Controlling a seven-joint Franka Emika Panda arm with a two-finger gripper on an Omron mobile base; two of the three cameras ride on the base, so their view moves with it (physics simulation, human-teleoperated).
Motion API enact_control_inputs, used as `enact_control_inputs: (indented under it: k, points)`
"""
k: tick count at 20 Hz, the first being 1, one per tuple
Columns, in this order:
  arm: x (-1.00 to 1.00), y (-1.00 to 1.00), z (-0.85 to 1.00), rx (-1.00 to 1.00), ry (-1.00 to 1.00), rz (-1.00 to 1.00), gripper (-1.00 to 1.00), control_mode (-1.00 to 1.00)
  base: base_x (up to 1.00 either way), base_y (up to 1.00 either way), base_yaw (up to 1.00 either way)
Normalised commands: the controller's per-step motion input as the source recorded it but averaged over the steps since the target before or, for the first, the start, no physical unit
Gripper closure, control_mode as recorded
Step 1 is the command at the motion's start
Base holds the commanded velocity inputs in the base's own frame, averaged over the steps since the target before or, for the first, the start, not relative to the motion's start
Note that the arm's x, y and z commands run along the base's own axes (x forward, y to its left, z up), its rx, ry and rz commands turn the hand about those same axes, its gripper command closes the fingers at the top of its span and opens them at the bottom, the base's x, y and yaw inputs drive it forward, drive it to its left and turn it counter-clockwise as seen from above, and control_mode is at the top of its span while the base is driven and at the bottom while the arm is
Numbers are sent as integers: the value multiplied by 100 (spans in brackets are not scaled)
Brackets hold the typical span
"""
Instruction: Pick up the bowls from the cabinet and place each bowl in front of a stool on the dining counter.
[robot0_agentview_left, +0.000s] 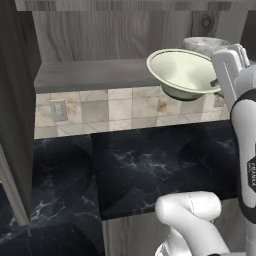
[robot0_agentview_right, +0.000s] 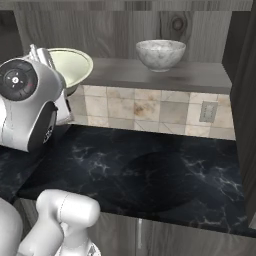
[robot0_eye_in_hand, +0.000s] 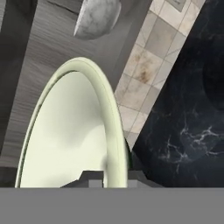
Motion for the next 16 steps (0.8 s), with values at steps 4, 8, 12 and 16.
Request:
enact_control_inputs:
  k: [4, 8, 12, 16]
  points:
    - [-32, -10, -8, 1, 0, 0, 100, 100, -11, -3, 0]
    - [0, 0, 0, 0, 0, 0, 100, 100, -50, -16, 0]
    - [0, 0, 0, 0, 0, 0, 100, 100, -66, -15, 0]
    - [0, 0, 0, 0, 0, 0, 100, 100, -91, -16, 0]
